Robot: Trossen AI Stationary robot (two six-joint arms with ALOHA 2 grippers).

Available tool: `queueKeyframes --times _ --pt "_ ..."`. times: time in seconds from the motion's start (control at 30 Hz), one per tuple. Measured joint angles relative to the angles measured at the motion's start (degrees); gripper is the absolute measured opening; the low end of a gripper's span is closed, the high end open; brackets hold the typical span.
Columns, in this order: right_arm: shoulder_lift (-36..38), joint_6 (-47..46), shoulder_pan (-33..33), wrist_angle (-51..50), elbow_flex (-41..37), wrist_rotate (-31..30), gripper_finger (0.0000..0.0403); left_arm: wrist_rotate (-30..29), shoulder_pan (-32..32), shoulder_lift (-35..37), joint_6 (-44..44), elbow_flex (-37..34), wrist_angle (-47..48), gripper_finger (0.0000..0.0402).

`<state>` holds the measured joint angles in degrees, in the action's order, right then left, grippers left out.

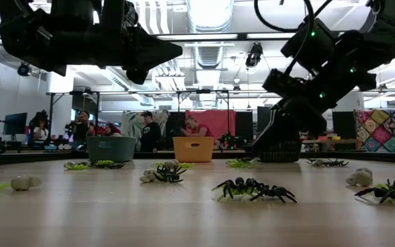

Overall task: Sort Halloween decoration
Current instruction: Put the black spider toy into the orange bin

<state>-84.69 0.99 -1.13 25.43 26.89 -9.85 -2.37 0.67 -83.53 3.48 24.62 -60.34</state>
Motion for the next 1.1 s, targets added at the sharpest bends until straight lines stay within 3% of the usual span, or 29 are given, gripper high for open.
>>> queueKeyframes --times 0.33,0.63,0.8,1.1 --pt "0.56 4.54 -0.04 0.23 0.65 0.90 0.0020 0.00 0.00 0.00 -0.01 0.00 0.00 0.0000" --pt "-5.16 4.58 -0.35 -0.21 5.74 0.92 0.0138 0.00 0.00 0.00 -0.01 0.00 -0.13 0.0000" --pt "-4.30 4.92 -1.04 -2.68 6.16 0.94 0.0198 0.00 -0.01 0.00 -0.01 0.00 -0.09 0.0000" --pt "-5.52 4.16 -2.30 -5.10 6.03 4.28 0.0211 0.00 -0.01 0.00 -0.01 0.00 -0.07 0.0000"
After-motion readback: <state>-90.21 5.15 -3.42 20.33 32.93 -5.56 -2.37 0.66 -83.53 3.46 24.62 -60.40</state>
